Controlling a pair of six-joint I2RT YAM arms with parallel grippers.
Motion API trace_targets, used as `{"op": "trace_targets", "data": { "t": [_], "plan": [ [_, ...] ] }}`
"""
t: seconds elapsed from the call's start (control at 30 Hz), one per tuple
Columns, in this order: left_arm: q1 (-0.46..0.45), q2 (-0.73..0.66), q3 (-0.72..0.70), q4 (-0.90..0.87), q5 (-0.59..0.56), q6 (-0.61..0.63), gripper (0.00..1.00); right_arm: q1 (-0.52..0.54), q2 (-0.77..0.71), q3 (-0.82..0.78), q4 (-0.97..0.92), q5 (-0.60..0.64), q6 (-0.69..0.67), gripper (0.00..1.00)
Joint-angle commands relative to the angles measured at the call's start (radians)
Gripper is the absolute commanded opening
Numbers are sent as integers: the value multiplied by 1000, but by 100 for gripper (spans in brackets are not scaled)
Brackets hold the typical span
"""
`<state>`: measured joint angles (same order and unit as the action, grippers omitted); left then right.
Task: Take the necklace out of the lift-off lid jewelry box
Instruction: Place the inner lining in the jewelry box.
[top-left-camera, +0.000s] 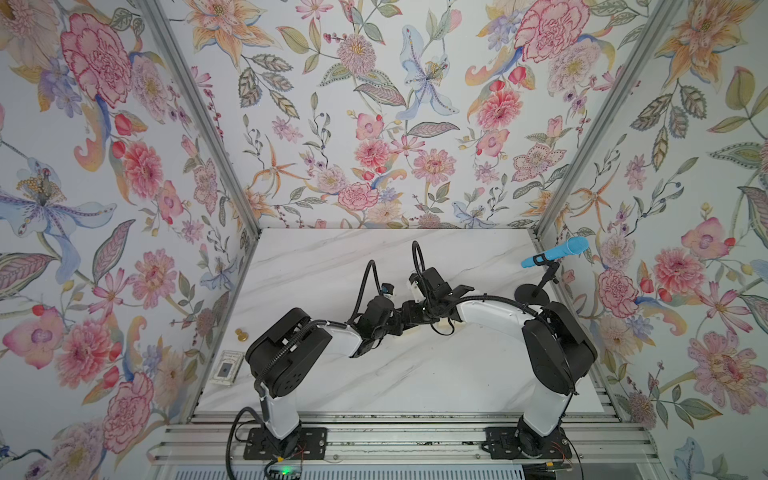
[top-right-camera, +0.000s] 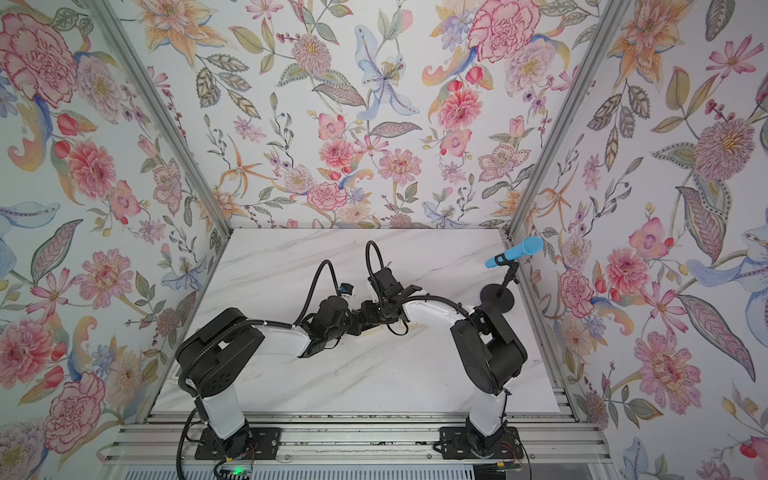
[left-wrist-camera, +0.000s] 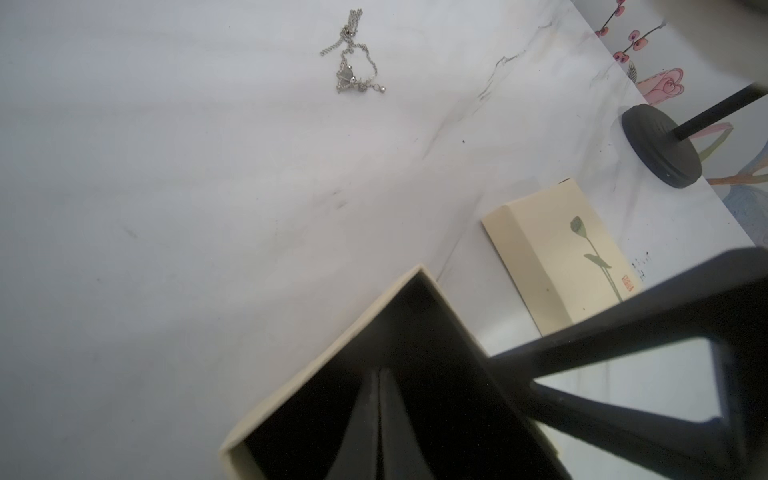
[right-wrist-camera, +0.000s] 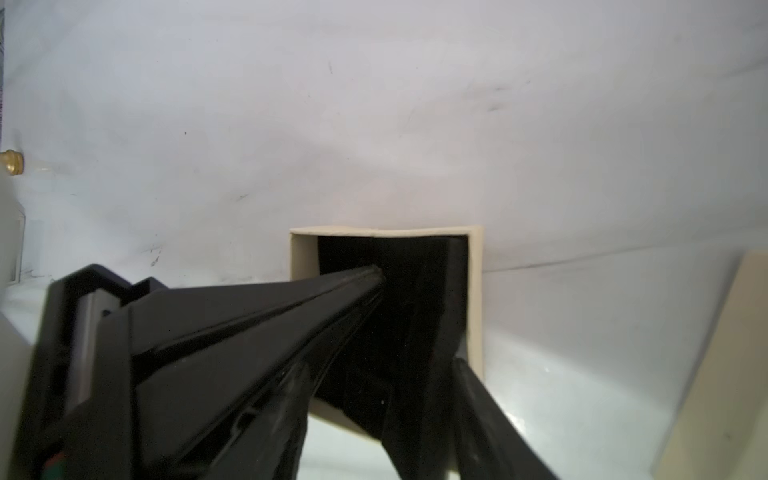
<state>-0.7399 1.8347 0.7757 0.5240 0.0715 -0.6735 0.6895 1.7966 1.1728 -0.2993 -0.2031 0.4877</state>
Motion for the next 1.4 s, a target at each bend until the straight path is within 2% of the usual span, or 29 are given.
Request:
{"op": "trace_targets", "data": {
  "t": [0.0, 0.1, 0.17, 0.43, 1.03, 1.37],
  "plan": [
    [-8, 31, 5, -54, 4, -11, 6, -1, -48, -20, 9, 5, 7, 54],
    [-9, 28, 4, -52, 4, -13, 5, -6, -61, -32, 9, 13, 6, 49],
    [-9, 27, 2, -47, 6, -14, 5, -7, -59, -38, 9, 10, 6, 34],
    [-9, 18, -4, -33, 10, -16, 5, -7, -9, -36, 10, 7, 6, 14],
    [-9, 7, -20, -2, 26, -14, 5, 4, 139, 32, 8, 42, 32, 9],
    [-8, -39, -30, 6, 28, 0, 5, -2, 12, 44, 3, 59, 12, 11]
  ]
}}
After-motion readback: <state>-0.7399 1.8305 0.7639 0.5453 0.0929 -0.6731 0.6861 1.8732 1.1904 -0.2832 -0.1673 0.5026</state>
